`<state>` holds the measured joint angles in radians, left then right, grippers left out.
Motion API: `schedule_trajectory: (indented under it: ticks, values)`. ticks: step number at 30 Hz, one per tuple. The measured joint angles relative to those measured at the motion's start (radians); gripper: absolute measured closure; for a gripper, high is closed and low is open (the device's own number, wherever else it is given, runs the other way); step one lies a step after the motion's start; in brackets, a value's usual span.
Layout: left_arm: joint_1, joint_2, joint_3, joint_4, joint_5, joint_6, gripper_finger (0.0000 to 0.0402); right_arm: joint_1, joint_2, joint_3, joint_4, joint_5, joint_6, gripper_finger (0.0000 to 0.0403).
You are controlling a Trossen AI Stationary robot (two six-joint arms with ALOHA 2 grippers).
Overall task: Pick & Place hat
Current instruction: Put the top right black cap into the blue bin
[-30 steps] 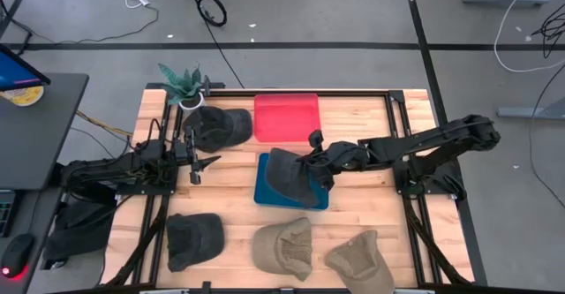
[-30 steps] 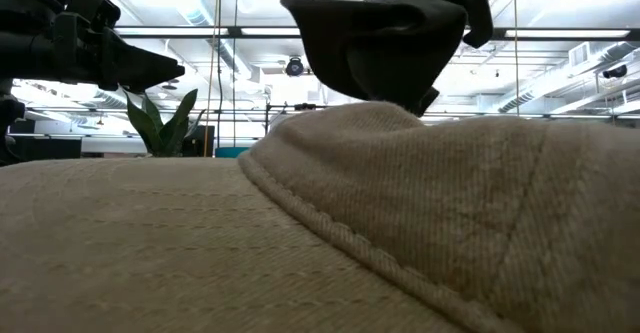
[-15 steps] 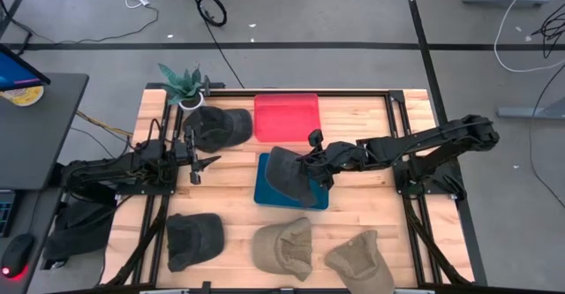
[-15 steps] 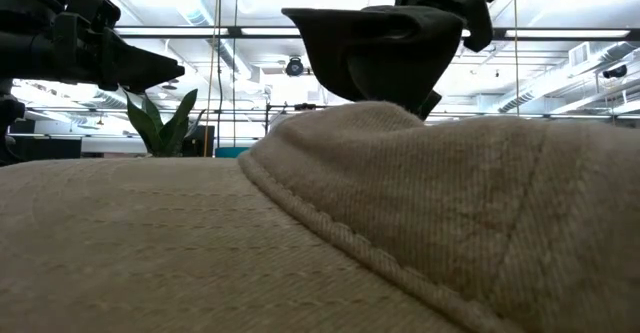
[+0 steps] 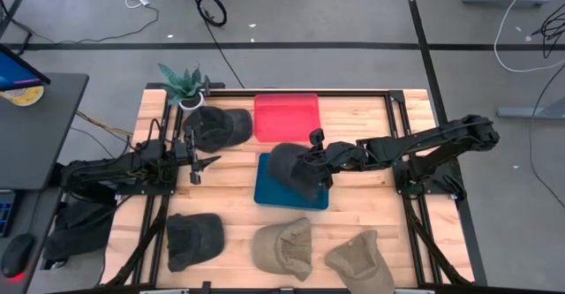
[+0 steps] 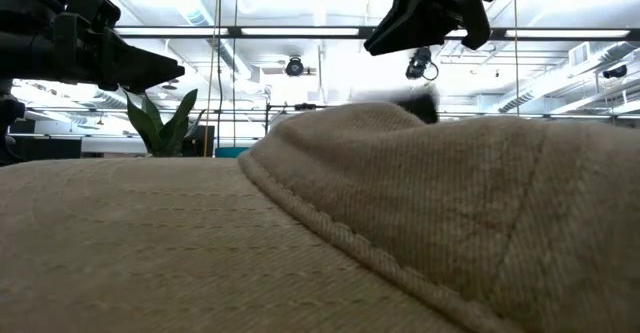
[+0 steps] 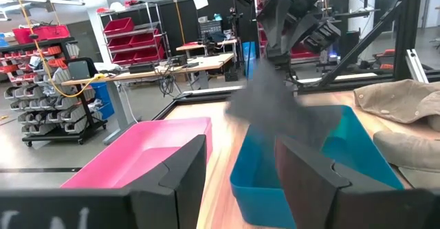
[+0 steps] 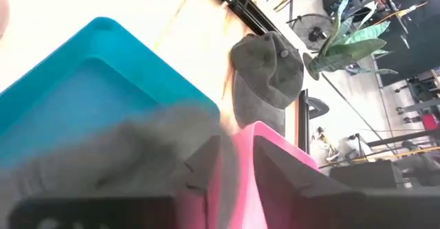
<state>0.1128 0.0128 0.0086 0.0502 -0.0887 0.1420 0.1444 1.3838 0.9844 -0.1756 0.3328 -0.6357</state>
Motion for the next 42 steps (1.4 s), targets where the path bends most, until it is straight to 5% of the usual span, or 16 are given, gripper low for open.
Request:
schedule_trajectory:
  ticks: [11, 24, 32, 42]
  values:
    - [0.0, 0.0, 0.0, 0.0, 0.0, 0.0, 0.0225, -0.004, 0.0, 0.0, 0.021, 0.0, 0.02, 0.0261]
    - [0.0, 0.0, 0.0, 0.0, 0.0, 0.0, 0.0225, -0.132, 0.028, 0.0, -0.18, -0.086, 0.382, 0.0259]
    - [0.0, 0.0, 0.0, 0.0, 0.0, 0.0, 0.0225, -0.164, 0.177, 0.0, -0.115, -0.143, 0.311, 0.0259]
    - [0.0, 0.0, 0.0, 0.0, 0.0, 0.0, 0.0225, -0.193, 0.195, 0.0, -0.158, -0.152, 0.313, 0.0264]
